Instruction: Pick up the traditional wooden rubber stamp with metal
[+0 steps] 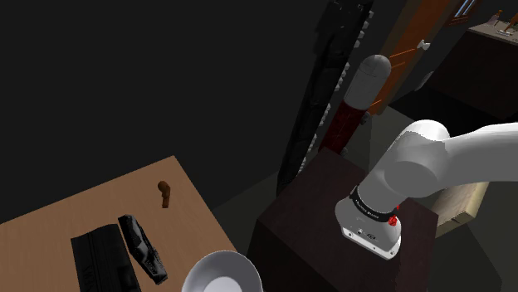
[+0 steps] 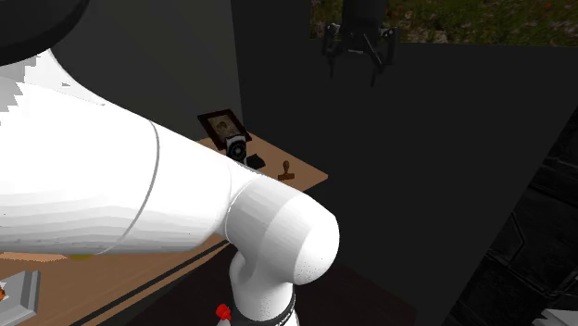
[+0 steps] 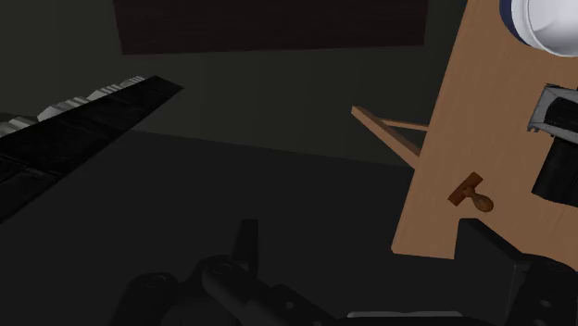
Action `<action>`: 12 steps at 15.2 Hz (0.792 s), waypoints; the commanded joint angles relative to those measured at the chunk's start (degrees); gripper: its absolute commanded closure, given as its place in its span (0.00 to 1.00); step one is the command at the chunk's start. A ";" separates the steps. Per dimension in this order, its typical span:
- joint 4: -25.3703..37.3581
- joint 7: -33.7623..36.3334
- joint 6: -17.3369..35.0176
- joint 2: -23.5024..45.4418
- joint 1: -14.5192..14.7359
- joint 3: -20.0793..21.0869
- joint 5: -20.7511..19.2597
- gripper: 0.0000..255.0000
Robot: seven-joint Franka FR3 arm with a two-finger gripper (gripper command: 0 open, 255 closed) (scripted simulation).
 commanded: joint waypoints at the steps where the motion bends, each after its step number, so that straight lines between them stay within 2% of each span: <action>1: 0.00 0.00 0.00 0.00 0.00 0.00 0.00 0.00; 12: -7.44 7.98 17.47 10.46 2.79 9.25 5.65 0.00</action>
